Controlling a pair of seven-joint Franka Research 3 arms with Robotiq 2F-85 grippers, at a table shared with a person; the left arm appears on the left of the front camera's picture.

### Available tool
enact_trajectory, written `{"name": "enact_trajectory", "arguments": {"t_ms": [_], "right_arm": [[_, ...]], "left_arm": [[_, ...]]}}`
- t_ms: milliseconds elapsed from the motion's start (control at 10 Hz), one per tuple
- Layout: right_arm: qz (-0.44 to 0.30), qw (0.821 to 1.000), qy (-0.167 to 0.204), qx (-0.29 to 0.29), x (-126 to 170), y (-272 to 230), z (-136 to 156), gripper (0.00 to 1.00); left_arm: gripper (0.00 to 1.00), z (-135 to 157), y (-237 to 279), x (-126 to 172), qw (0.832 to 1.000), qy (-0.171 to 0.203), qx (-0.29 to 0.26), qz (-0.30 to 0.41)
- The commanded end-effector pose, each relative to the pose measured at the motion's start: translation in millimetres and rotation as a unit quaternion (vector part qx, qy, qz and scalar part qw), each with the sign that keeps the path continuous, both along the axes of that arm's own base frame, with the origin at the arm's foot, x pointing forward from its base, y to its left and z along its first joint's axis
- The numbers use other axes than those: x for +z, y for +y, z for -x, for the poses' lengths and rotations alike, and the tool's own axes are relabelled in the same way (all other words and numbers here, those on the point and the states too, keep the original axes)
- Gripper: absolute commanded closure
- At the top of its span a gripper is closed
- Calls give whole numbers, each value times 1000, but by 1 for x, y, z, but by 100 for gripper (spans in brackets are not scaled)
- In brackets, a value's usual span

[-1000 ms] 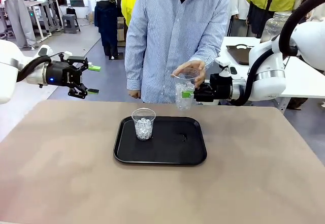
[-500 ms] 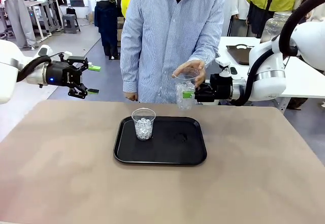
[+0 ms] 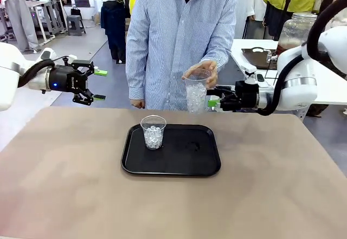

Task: Pour the drink into the iced cup.
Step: Open the gripper to release the iced cup you were holding.

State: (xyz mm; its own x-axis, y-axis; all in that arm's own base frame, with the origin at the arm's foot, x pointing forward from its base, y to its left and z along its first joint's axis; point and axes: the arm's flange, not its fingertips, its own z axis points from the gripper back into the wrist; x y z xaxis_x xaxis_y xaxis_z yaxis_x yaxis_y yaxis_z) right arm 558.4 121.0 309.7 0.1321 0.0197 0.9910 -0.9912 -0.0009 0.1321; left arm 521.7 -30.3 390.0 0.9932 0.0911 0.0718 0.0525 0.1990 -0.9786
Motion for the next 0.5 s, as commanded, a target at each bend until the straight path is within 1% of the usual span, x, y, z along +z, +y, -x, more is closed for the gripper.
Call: {"name": "enact_trajectory", "arguments": {"t_ms": [0, 300, 400], "right_arm": [[9, 1000, -13, 2, -6, -25, 17, 0], [26, 999, -43, -7, -31, -71, 37, 0], [14, 999, -49, -11, -37, -82, 42, 0]], "left_arm": [[0, 0, -1, 1, 1000, -1, 1, -1], [0, 0, -1, 1, 1000, -1, 1, -1], [0, 0, -1, 1, 1000, -1, 1, -1]]}}
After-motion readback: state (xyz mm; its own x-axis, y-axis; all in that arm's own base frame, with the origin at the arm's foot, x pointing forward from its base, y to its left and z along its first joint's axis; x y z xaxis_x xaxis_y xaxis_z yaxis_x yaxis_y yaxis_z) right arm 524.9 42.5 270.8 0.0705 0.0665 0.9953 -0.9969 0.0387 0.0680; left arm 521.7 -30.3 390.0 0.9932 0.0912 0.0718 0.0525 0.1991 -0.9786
